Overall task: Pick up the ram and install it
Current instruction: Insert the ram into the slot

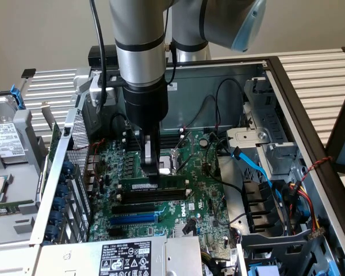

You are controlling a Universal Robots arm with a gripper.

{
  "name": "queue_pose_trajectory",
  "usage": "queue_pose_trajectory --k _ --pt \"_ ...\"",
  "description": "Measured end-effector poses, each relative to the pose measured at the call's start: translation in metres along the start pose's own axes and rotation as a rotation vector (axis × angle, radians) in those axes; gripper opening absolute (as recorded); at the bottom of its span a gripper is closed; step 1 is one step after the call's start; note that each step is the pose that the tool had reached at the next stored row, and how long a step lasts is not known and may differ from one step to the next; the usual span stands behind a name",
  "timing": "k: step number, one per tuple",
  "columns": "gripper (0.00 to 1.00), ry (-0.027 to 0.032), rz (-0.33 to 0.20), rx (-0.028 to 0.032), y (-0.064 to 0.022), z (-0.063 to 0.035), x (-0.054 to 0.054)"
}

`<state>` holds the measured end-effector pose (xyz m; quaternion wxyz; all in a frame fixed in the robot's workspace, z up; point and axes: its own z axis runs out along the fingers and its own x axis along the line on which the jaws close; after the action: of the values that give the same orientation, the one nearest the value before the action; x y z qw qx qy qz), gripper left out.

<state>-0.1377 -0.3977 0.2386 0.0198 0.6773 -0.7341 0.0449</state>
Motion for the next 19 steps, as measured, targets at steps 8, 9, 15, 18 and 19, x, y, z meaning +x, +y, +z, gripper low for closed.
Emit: queue_pose_trajectory --k 8,9,15,18,19 --pt "0.12 0.0001 0.000 -0.0002 0.0010 0.0019 0.0013" --pt "0.12 0.0000 0.000 -0.0001 0.0027 0.0020 0.0015" --pt "0.12 0.0002 0.000 -0.0001 0.0044 0.0022 0.0016" --pt "0.12 0.0005 0.000 -0.0001 0.0044 0.0024 0.0016" --pt "0.12 0.0004 0.000 -0.0001 0.0044 0.0025 0.0015"
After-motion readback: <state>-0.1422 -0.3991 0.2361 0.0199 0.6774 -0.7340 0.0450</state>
